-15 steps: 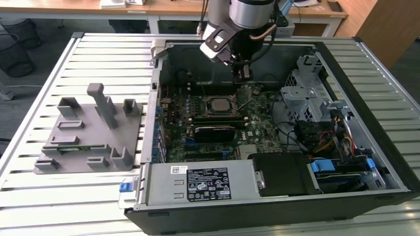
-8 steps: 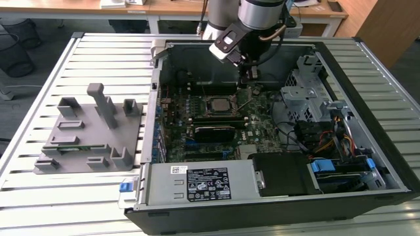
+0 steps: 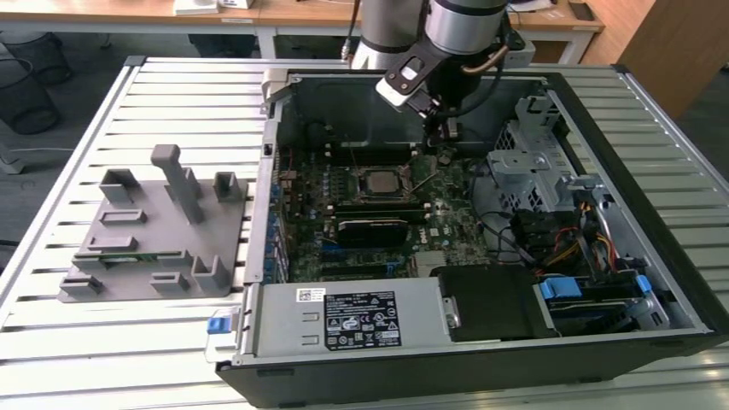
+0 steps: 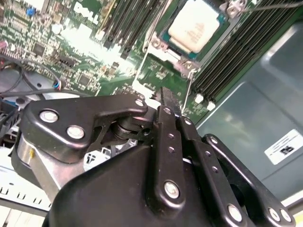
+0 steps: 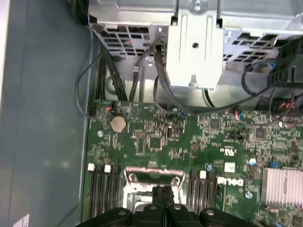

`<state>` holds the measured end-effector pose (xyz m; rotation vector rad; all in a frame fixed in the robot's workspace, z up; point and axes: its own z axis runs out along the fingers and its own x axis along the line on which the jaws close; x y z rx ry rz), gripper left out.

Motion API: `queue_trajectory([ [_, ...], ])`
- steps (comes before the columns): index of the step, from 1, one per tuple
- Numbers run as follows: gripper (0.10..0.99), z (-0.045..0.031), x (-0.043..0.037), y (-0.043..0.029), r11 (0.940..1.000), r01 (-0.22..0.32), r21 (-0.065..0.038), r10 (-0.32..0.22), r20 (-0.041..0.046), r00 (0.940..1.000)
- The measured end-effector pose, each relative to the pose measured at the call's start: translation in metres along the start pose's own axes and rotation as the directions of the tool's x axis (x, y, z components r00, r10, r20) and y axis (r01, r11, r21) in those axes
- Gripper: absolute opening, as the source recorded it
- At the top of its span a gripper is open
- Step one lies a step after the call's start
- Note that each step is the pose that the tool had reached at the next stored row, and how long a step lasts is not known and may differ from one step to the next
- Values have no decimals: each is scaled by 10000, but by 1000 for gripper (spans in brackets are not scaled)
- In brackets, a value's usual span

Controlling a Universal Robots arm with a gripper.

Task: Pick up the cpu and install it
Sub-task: 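Close the cpu cover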

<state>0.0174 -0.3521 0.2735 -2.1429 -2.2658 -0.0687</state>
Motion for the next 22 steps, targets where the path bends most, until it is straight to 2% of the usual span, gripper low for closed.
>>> queue_trajectory([
  [13, 106, 46, 37, 160, 10000, 2, 6, -2, 33, 10000],
  [22, 106, 110, 65, 231, 10000, 62, 31, -62, 42, 10000],
])
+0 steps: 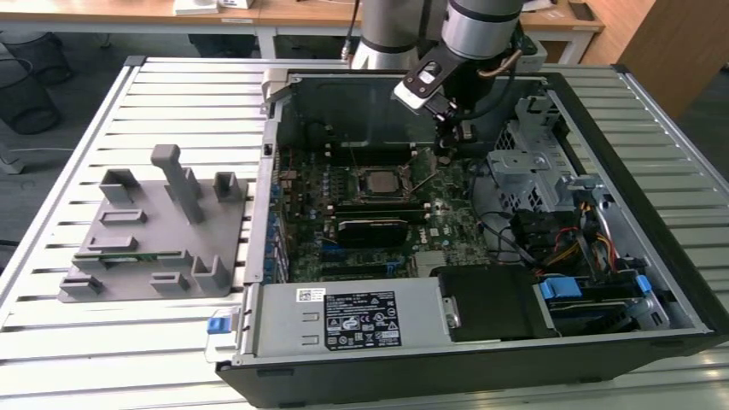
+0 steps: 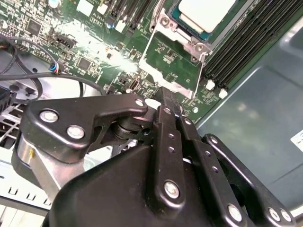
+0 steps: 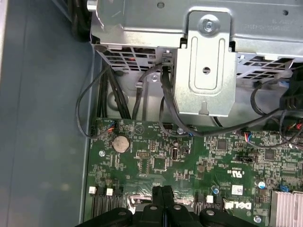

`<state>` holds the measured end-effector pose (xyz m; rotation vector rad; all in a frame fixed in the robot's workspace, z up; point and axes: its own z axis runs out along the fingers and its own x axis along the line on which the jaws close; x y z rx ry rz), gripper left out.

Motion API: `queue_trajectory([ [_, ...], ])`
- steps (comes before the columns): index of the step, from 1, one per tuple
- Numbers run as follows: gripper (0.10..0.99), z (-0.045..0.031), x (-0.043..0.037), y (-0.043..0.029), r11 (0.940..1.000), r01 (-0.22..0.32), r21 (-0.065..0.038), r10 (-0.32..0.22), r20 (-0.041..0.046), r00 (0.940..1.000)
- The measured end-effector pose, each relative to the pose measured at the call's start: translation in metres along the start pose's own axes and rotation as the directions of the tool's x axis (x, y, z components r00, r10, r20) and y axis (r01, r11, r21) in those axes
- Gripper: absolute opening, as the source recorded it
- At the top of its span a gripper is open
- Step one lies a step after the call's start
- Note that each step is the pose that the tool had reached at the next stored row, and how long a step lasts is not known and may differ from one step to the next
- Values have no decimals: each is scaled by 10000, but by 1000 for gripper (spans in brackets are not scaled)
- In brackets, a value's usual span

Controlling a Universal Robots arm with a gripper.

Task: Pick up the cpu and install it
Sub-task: 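Close the cpu cover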

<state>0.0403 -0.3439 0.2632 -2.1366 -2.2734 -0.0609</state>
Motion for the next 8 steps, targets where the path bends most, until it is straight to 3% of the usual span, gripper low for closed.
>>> queue_trajectory([
  [8, 106, 42, 4, 69, 10000, 0, 13, 0, 0, 10000],
])
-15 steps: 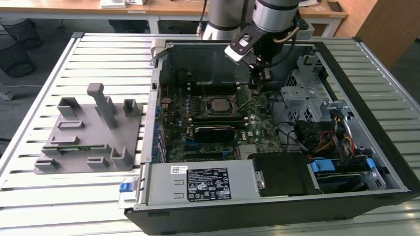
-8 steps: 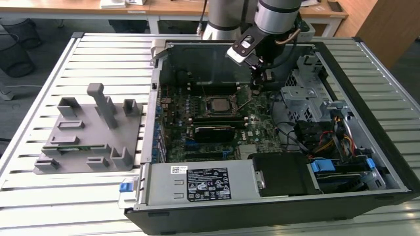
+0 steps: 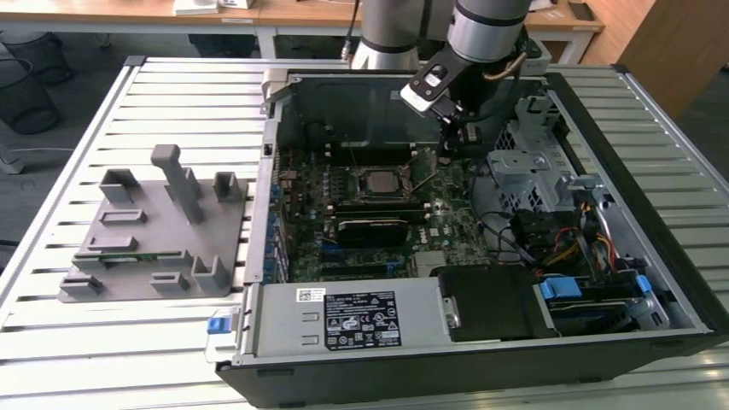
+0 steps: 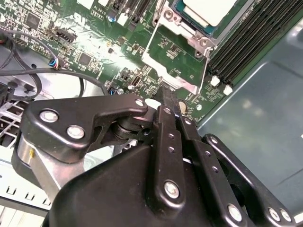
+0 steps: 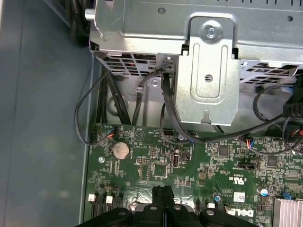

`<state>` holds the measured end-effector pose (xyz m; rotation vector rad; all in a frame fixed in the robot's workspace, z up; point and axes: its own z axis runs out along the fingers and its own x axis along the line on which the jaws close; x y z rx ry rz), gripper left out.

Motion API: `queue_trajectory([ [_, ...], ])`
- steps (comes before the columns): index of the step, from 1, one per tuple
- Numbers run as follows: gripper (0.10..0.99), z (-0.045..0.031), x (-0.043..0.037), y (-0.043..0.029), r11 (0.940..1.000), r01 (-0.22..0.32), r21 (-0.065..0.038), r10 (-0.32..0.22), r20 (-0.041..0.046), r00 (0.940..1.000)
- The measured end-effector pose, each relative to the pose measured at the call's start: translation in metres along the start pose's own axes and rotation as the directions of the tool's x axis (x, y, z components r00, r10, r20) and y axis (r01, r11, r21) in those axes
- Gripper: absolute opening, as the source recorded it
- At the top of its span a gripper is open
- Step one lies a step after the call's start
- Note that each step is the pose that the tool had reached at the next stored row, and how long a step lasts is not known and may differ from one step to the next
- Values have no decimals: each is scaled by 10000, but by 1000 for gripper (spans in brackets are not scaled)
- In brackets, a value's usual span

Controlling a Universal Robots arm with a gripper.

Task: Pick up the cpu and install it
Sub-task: 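Close the cpu cover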

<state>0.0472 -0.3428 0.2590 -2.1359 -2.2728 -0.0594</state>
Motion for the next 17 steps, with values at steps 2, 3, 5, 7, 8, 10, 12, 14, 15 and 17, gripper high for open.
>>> queue_trajectory([
  [2, 106, 18, 0, 13, 10000, -1, 9, 1, 0, 10000],
  [3, 106, 30, 0, 16, 10000, -1, 13, 1, -2, 10000],
  [5, 106, 60, 0, 18, 10000, -2, 27, 2, -2, 10000],
  [7, 106, 95, 0, 18, 10000, -3, 41, 3, -3, 10000],
  [8, 106, 112, -1, 18, 10000, -3, 49, 3, -4, 10000],
  [10, 106, 127, -2, 18, 10000, -3, 60, 3, -4, 10000],
  [12, 106, 127, -2, 16, 10000, -3, 63, 3, -10, 10000],
  [14, 106, 127, -1, 6, 10000, -3, 62, 3, -19, 10000],
  [15, 106, 127, -1, -1, 10000, -3, 62, 3, -24, 10000],
  [17, 106, 127, 1, -19, 10000, -3, 62, 3, -35, 10000],
])
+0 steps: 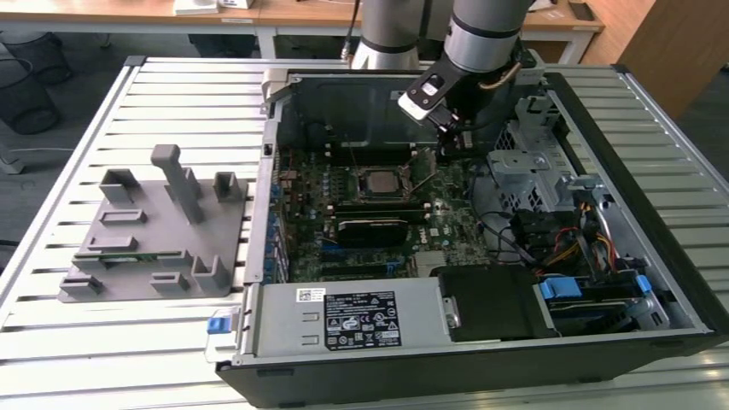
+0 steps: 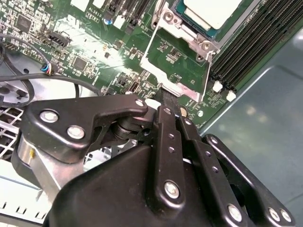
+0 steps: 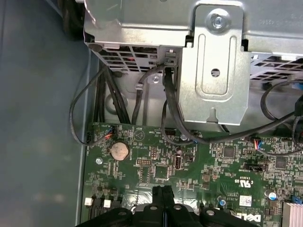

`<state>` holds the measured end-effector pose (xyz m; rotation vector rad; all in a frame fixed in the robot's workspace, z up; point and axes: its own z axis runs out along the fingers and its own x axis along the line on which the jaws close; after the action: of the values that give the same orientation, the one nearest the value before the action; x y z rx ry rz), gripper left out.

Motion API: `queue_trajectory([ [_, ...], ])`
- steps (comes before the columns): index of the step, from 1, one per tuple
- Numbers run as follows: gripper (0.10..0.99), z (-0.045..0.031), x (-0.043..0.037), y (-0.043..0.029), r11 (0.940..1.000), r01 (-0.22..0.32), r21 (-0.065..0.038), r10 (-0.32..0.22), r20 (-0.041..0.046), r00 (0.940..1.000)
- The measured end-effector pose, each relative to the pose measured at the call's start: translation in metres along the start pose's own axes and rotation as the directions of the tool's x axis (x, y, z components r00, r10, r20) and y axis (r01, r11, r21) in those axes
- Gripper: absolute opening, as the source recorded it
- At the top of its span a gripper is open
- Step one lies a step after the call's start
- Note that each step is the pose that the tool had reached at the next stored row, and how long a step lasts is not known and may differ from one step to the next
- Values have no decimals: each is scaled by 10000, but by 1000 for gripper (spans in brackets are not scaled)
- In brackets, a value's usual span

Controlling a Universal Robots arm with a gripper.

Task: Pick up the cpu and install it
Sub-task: 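Close the cpu cover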

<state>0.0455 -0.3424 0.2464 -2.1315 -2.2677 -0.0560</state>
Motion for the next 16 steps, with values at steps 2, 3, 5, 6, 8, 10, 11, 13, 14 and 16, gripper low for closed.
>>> queue_trajectory([
  [2, 106, 1, 2, -19, 10000, -1, -2, 1, -18, 10000],
  [3, 106, 0, 2, -32, 10000, 0, -1, 0, -24, 10000],
  [5, 106, 0, 4, -58, 10000, -1, -2, 1, -35, 10000],
  [6, 106, 0, 5, -70, 10000, 0, -3, 0, -37, 10000],
  [8, 106, 1, 5, -86, 10000, -1, -3, 1, -39, 10000],
  [10, 106, 1, 6, -95, 10000, -1, -3, 1, -38, 10000],
  [11, 106, 2, 6, -97, 10000, 0, -3, 0, -37, 10000],
  [13, 106, 2, 6, -99, 10000, 0, 0, 0, -32, 10000],
  [14, 106, 2, 6, -100, 10000, 0, -1, 0, -33, 10000],
  [16, 106, 2, 7, -105, 10000, 0, -1, 0, -34, 10000],
])
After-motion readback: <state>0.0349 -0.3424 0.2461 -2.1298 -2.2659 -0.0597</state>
